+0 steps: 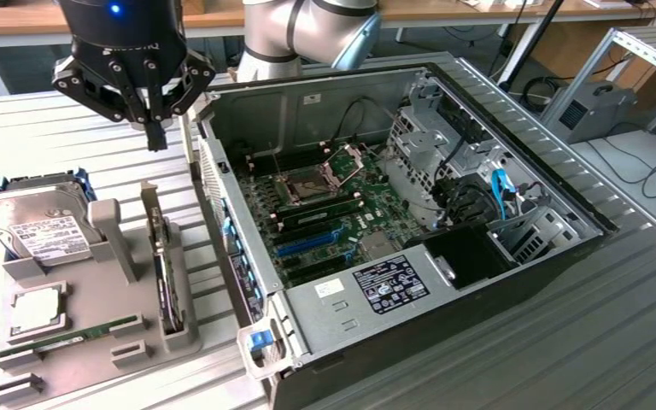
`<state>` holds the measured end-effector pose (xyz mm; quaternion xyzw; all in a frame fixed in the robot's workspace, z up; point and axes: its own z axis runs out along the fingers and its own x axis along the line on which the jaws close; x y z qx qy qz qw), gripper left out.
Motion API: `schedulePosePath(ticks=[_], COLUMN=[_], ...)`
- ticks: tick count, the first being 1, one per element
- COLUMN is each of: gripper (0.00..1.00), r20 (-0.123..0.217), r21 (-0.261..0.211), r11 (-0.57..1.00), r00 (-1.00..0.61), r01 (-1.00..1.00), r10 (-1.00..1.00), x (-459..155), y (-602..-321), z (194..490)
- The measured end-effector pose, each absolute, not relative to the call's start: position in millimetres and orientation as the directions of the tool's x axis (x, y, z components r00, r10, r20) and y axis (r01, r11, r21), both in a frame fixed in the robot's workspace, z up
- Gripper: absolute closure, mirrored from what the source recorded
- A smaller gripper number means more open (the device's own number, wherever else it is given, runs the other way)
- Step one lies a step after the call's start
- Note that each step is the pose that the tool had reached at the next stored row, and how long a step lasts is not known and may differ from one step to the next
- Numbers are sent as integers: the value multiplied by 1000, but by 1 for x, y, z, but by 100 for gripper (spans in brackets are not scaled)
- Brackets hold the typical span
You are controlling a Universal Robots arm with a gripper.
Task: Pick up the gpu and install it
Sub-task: 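Reach for the gpu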
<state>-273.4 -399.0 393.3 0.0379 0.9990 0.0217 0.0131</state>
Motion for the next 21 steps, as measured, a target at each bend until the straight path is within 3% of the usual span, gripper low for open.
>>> schedulePosePath(ticks=[21], gripper=[89], r20=[-24], r21=[44], r11=[996], r00=[-997], r01=[75], r10=[76], x=[-282], y=[-401], z=[393])
